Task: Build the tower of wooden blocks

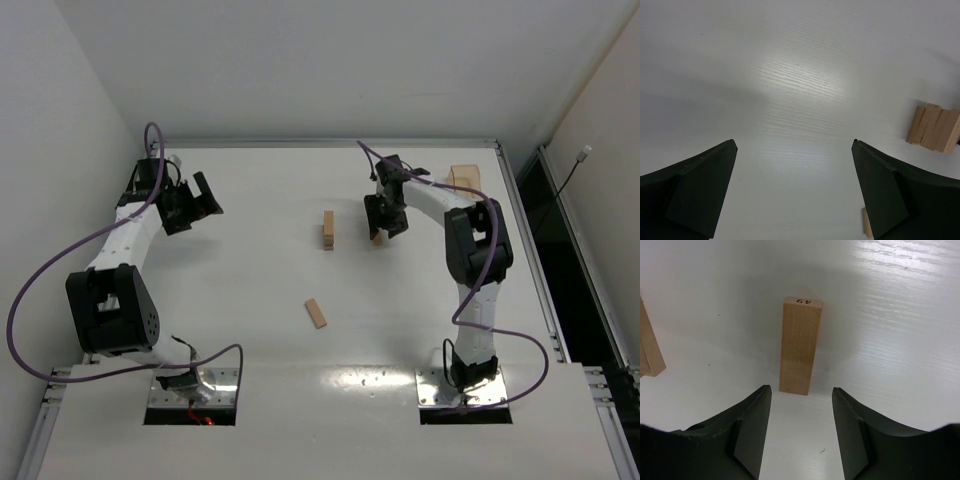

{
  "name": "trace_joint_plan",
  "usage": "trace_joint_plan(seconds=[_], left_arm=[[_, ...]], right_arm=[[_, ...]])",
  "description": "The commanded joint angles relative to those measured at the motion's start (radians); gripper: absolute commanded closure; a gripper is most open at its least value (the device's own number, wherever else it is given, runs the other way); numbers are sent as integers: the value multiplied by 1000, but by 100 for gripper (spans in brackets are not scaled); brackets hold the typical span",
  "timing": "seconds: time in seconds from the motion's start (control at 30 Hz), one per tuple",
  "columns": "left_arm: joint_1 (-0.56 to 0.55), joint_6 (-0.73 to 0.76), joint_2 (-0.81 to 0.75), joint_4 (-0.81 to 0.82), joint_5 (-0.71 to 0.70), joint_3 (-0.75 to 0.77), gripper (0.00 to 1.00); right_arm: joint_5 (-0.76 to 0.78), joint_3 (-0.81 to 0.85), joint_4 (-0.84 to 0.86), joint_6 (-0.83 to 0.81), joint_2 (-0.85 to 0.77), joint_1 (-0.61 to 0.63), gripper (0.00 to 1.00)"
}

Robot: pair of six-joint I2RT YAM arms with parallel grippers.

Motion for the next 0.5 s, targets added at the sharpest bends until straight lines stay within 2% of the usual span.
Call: trace_joint_plan(seconds=[0.0, 0.27, 0.47], left_arm=[[-3, -8, -38, 15, 3, -4, 0], [-3, -8, -38, 15, 13, -4, 0], [-3, -8, -38, 25, 13, -13, 0]], right_arm=[[-32, -10, 25, 22, -34, 7, 51], [3, 4, 35, 33, 17, 16, 51], [48, 52, 5, 42, 46, 36, 58]])
